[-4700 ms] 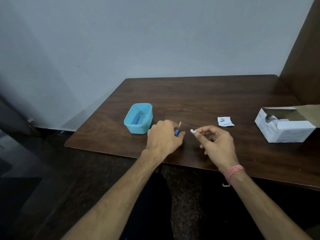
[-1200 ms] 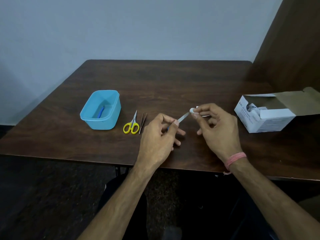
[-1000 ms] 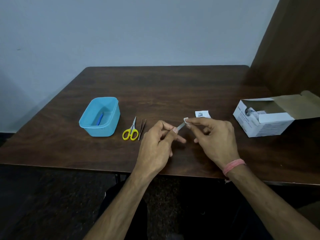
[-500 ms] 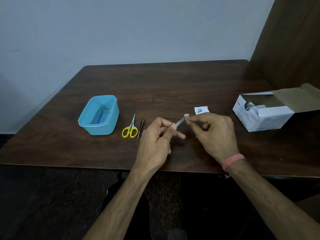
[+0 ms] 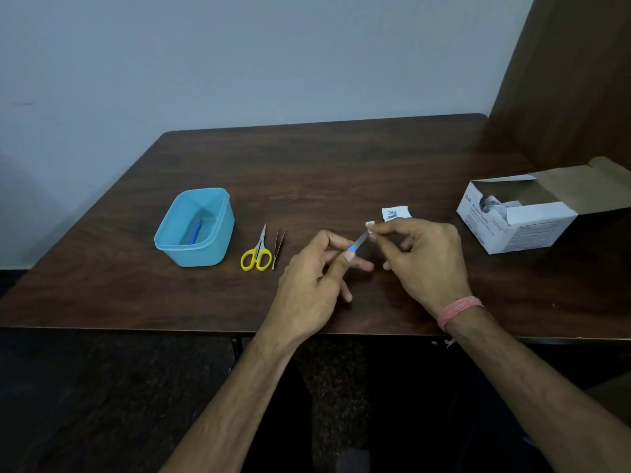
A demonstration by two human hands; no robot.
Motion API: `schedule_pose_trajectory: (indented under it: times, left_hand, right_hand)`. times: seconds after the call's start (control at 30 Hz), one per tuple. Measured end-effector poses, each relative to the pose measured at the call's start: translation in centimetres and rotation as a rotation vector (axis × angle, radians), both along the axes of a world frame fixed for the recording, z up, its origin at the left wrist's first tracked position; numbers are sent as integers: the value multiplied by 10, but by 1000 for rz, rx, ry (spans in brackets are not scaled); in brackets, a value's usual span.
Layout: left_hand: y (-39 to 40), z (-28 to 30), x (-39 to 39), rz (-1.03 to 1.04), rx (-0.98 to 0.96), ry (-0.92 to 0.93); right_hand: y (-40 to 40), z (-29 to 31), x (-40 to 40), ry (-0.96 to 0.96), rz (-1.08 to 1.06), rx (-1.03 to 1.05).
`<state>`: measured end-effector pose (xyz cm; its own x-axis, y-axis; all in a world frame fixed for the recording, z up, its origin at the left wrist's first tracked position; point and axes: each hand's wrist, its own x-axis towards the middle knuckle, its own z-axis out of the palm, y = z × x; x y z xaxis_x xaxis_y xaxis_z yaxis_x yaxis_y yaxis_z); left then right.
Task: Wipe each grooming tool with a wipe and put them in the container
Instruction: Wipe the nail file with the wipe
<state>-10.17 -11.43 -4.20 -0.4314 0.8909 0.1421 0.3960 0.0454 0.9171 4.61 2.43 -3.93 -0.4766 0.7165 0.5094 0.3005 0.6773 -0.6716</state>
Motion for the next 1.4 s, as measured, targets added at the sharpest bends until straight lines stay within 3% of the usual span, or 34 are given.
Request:
schedule_pose_trajectory:
  times: [0.33,1.4]
  left_hand:
    - [-2,4,-1,-28,17,-116]
    - [-5,8,2,8,12,-105]
  right_hand:
    - [1,0,1,64,27,-18]
    - [-2,4,2,49,-22,-65]
